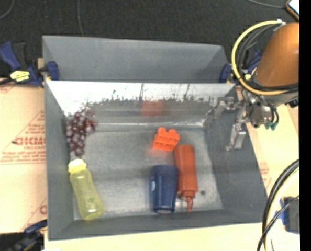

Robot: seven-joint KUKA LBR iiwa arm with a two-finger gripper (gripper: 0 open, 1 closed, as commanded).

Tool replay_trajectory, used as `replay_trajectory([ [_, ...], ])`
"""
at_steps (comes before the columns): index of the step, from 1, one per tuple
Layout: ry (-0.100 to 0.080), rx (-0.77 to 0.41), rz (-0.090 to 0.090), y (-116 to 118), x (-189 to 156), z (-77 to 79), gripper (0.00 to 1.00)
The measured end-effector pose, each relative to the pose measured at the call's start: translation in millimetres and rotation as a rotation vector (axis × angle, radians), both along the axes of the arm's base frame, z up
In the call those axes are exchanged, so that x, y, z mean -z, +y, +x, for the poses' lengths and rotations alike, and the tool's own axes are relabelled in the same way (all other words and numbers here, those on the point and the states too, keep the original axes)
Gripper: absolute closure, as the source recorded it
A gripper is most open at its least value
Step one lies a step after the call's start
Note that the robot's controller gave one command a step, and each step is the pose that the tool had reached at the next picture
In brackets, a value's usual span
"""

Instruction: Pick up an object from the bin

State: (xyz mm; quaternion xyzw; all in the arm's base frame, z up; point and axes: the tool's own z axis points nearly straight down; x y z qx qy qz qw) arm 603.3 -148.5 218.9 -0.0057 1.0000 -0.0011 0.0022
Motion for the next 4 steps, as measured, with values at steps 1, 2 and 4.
replay_trajectory([
  [1, 0.005, 0.094, 0.003, 24, 87, -51.8, 0.00],
  [2, -0.022, 0.103, -0.001, 41, 69, -40.7, 0.00],
  [4, -0.036, 0.220, 0.000, 112, 136, -50.6, 0.00],
])
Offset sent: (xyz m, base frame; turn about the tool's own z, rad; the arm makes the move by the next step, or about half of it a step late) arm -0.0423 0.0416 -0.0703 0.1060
